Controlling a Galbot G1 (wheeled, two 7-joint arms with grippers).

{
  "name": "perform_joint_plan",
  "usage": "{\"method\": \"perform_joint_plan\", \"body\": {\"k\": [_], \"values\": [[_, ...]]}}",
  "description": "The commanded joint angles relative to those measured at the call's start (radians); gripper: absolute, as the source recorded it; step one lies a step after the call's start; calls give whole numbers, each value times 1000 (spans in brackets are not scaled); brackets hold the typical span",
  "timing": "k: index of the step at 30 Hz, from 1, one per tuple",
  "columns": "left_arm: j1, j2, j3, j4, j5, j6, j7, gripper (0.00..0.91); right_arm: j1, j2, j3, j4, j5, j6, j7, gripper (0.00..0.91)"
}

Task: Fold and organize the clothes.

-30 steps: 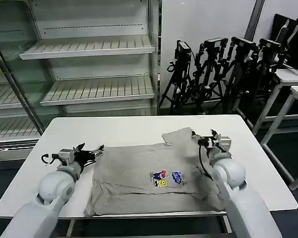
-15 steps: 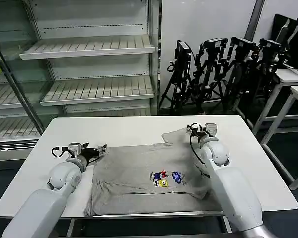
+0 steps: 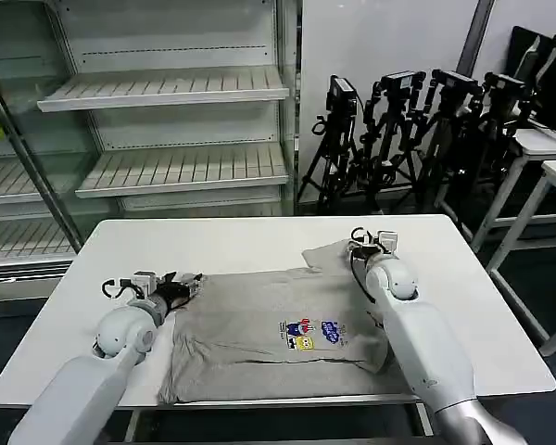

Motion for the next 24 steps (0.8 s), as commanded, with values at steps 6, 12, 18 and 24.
{"method": "perform_joint_plan", "body": {"k": [6, 12, 18, 24], "values": [[23, 3, 0, -12, -22, 2, 17, 30, -1, 11, -11, -39, 50, -3, -12, 0], [36, 2, -6, -22, -27, 2, 24, 30, -7, 12, -15, -20, 58, -2, -31, 0], [42, 3, -14, -27, -43, 1, 24, 30, -12, 21, -4, -11, 67, 16, -37, 0], [44, 2, -43, -67, -77, -1, 19, 30, -30, 17, 5, 44, 44, 159, -42, 0]]}}
